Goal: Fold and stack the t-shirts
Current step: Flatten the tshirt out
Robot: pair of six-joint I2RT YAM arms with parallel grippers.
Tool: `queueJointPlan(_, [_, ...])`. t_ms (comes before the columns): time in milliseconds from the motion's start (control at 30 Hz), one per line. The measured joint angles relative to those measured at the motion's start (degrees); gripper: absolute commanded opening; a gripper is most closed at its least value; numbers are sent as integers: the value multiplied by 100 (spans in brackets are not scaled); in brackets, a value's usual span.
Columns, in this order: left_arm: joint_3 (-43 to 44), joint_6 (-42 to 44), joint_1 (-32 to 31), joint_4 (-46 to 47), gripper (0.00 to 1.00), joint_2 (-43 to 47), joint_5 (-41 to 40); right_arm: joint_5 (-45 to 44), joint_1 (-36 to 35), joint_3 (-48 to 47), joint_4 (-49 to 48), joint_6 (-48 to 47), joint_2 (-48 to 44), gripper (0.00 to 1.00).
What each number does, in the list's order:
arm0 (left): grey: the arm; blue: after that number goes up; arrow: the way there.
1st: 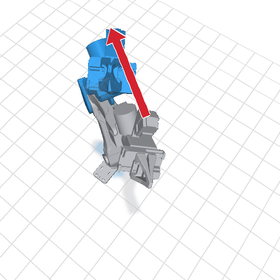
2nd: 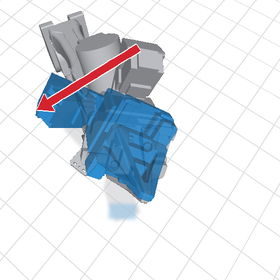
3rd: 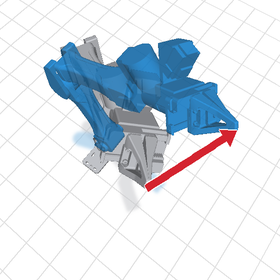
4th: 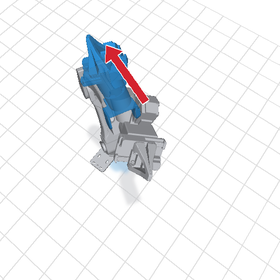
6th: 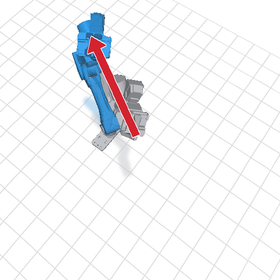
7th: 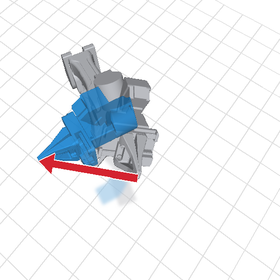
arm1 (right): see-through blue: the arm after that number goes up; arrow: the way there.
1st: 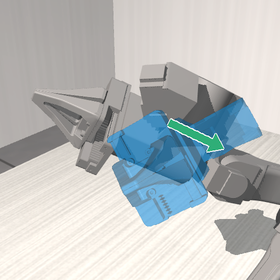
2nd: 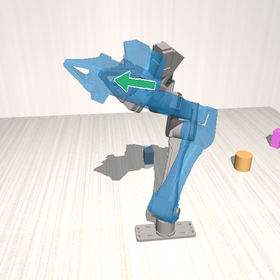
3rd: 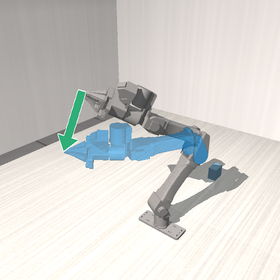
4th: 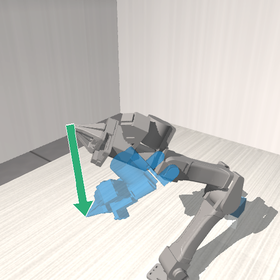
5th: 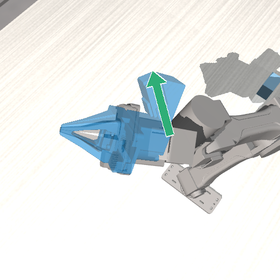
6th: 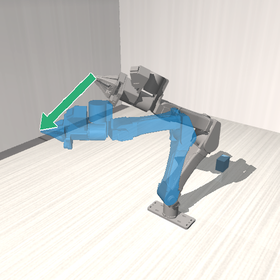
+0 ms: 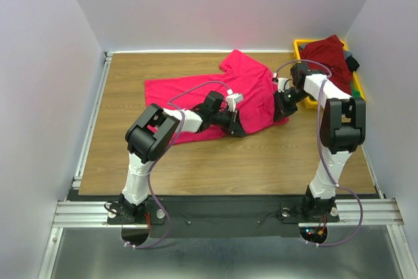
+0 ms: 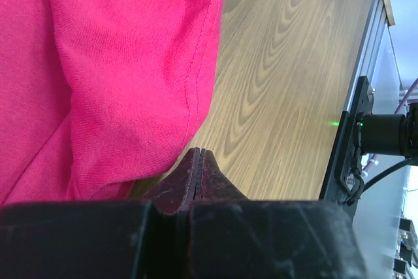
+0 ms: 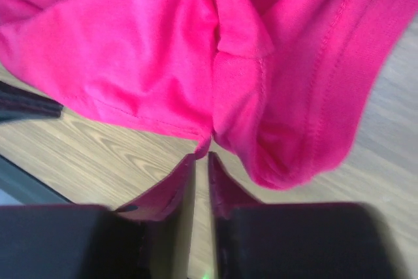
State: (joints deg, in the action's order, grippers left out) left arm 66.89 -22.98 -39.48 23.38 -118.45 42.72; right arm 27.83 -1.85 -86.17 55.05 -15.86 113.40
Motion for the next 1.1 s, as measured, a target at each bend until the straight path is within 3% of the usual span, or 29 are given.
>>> queueJointPlan(100, [0,-2,15,2,0,2,22,-133,0,0,-2,66,-55,38])
queueJointPlan(300, [0,-4,22,2,0,2,35,-181,0,0,-2,131,-55,37])
queueJointPlan(667, [0,-2,22,-4,0,2,39,-4,0,0,-7,236,37,10])
queueJointPlan(733, [0,0,22,-9,0,2,42,9,0,0,-7,234,35,1])
queueJointPlan(1100, [-28,74,22,-365,0,376,111,-127,2,199,120,125,-680,1])
